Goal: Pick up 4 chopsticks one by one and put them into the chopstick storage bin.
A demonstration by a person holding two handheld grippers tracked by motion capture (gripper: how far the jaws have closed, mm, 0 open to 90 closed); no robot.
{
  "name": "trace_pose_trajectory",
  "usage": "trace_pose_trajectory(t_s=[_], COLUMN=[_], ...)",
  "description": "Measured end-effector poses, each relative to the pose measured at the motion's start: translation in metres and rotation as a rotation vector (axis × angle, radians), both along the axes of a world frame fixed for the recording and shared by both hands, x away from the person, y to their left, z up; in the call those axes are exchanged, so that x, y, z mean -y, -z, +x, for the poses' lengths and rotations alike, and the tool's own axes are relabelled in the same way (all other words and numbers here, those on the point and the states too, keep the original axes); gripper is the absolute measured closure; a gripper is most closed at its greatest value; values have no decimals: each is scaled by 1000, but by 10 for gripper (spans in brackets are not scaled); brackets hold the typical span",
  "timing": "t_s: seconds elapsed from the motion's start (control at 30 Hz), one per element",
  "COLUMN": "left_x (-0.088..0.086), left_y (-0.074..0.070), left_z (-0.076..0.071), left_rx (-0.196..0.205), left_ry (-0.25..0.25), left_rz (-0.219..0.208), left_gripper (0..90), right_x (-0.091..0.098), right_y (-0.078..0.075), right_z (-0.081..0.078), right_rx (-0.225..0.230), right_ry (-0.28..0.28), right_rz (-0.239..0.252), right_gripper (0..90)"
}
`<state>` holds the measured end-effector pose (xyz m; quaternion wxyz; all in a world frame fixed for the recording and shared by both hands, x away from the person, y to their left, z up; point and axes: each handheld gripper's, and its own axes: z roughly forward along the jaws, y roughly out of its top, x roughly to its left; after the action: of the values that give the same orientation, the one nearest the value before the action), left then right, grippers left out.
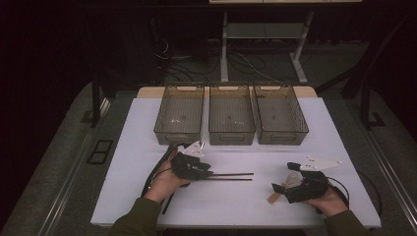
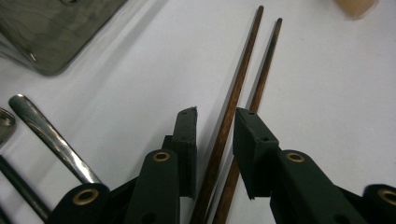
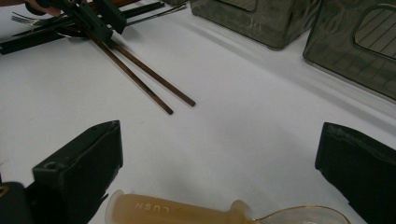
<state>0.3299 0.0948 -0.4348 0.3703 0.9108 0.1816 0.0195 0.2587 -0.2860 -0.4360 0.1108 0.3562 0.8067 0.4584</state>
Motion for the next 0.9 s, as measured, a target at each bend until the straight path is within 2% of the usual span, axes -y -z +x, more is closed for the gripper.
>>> trace_pose_trajectory(t_s=[0.2, 0.4, 0.9], left_x=[2, 3, 3], left_y=[0, 2, 7], left_z=[0, 1, 4], left_rx=[2, 6, 0], left_ry=[6, 17, 13], left_rz=[1, 25, 46], left_gripper=[710, 720, 759], right_x=[0, 0, 0], right_y=[0, 0, 0], right_z=[0, 0, 0], right_rx=[-1, 0, 0], right_ry=[2, 1, 0], right_rz=[1, 0, -1], right_gripper=[11, 11, 11])
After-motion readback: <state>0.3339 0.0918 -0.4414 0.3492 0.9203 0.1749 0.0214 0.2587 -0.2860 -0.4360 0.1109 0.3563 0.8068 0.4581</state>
